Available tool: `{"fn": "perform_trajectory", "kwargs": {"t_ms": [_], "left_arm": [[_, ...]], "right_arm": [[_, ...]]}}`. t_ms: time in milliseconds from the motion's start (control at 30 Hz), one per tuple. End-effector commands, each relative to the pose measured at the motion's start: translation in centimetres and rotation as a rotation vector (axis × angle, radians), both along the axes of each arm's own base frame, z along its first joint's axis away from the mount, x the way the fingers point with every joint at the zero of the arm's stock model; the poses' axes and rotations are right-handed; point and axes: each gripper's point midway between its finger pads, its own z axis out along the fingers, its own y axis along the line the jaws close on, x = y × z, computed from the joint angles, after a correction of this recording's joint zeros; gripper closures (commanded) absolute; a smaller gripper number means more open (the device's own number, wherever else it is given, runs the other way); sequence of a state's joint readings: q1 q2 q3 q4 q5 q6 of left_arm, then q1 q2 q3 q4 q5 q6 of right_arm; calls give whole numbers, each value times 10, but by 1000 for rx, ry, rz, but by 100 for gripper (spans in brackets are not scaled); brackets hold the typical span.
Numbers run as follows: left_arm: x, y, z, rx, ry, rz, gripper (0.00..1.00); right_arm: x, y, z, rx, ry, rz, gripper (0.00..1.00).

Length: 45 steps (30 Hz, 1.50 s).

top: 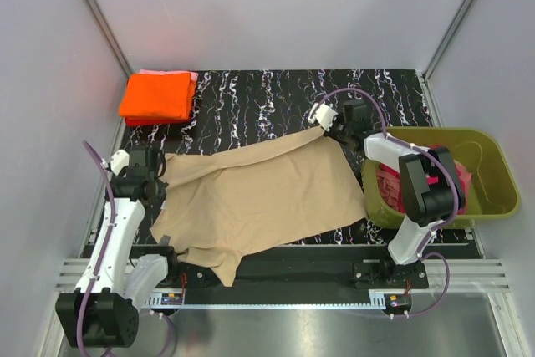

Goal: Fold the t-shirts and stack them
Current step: Fold the tshirt

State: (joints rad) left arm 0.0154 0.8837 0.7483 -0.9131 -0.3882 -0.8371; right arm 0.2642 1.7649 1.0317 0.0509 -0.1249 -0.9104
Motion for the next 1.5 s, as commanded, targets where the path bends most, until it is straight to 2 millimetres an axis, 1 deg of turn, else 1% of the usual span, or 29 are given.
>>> {"fn": "perform_trajectory", "kwargs": {"t_ms": [0, 100, 233, 333, 367, 533, 633, 667, 700, 800, 833, 900, 967, 1033, 1067, 1133, 1167, 1233, 1267, 1333, 1367, 1400, 1467], "left_arm": [[-5, -5, -4, -35, -16, 38, 100], [-9, -12, -8, -53, -13, 40, 100], [-16, -14, -18, -81, -2, 78, 100], [-20, -17, -25, -100, 15, 82, 100], [-22, -18, -27, -102, 22, 80, 100], [-27, -29, -36, -149, 33, 78, 100], [-31, -31, -43, -148, 46, 80, 100], [-34, -32, -48, -148, 68, 78, 100], [-35, -33, -50, -154, 77, 78, 100], [-37, -34, -52, -155, 82, 70, 100], [-36, -33, -50, -150, 74, 70, 91], [-35, -26, -41, -113, 57, 77, 82], [-30, -23, -28, -95, 26, 80, 77], [-31, -20, -23, -86, 20, 95, 73], [-27, -21, -17, -89, 2, 92, 70], [-25, -21, -13, -91, -12, 88, 68], [-23, -18, -7, -77, -31, 95, 67], [-8, -18, 2, -61, -89, 57, 65], [2, -21, 8, -67, -120, 26, 58], [28, -29, 24, -70, -196, -60, 53], [48, -41, 36, -107, -269, -131, 51], [54, -44, 40, -90, -273, -188, 51], [74, -48, 53, -86, -284, -241, 51]], "right_arm": [[-7, -3, 13, -12, -20, 28, 100], [-9, -7, 7, -44, -11, 30, 100], [-10, -8, 1, -59, 6, 37, 100], [-11, -6, 1, -54, 9, 49, 94], [-17, -7, -5, -60, 39, 51, 93], [-21, -4, -7, -50, 53, 74, 93], [-23, -4, -11, -54, 69, 77, 93], [-24, -5, -12, -60, 76, 81, 91], [-25, -5, -12, -62, 80, 82, 86], [-24, -6, -8, -73, 73, 83, 81], [-24, -6, -7, -73, 72, 85, 79], [-23, -5, 1, -65, 54, 87, 77], [-24, -2, 7, -50, 47, 95, 75], [-24, -1, 12, -47, 36, 101, 74], [-22, -1, 17, -42, 25, 99, 71], [-22, 0, 24, -39, 9, 103, 71], [-21, 1, 28, -36, -2, 107, 70], [-19, 3, 36, -24, -16, 112, 69], [-18, 4, 43, -16, -30, 111, 69], [-16, 9, 57, 10, -55, 118, 67], [-17, 10, 61, 34, -50, 103, 67], [-14, 14, 72, 61, -62, 95, 64], [-16, 28, 82, 140, -34, 56, 64]]}}
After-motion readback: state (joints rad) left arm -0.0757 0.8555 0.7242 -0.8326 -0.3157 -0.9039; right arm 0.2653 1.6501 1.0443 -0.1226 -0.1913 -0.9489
